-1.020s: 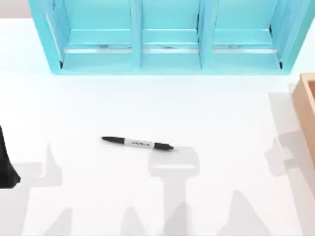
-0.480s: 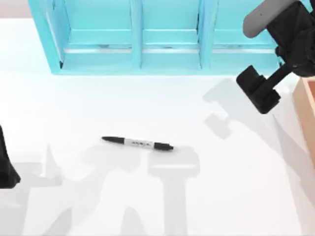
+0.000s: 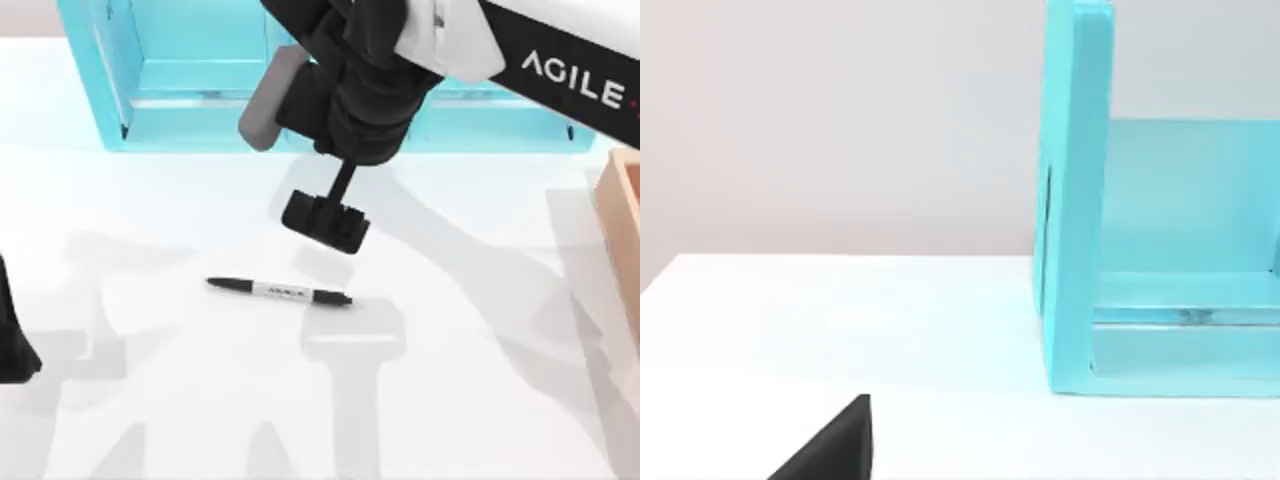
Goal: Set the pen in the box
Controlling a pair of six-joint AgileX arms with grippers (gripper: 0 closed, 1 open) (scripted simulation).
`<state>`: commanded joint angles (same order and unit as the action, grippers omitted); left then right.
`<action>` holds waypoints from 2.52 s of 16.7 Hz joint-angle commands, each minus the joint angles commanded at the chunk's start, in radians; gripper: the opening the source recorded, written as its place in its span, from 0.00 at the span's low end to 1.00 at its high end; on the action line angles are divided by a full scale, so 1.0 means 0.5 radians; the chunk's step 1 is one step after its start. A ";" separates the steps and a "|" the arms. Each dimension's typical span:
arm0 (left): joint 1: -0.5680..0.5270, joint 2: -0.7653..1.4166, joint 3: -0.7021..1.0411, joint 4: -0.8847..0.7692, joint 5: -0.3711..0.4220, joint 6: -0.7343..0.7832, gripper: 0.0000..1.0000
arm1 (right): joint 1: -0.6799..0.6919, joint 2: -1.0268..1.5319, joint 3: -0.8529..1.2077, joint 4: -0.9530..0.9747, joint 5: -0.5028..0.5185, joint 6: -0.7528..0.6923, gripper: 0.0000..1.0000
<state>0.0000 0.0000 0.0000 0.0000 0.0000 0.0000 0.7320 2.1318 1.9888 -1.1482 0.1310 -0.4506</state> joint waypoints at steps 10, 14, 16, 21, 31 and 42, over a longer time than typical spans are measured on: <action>0.000 0.000 0.000 0.000 0.000 0.000 1.00 | 0.238 0.698 0.659 -0.364 0.046 -0.158 1.00; 0.000 0.000 0.000 0.000 0.000 0.000 1.00 | 0.229 0.700 0.648 -0.354 0.044 -0.158 1.00; 0.000 0.000 0.000 0.000 0.000 0.000 1.00 | 0.225 0.719 0.587 -0.280 0.045 -0.168 1.00; 0.000 0.000 0.000 0.000 0.000 0.000 1.00 | 0.192 0.839 0.304 0.159 0.044 -0.202 1.00; 0.000 0.000 0.000 0.000 0.000 0.000 1.00 | 0.181 0.882 0.216 0.271 0.044 -0.214 0.70; 0.000 0.000 0.000 0.000 0.000 0.000 1.00 | 0.181 0.882 0.216 0.271 0.044 -0.214 0.00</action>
<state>0.0000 0.0000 0.0000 0.0000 0.0000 0.0000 0.8226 2.5730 2.0966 -1.0124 0.1531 -0.5576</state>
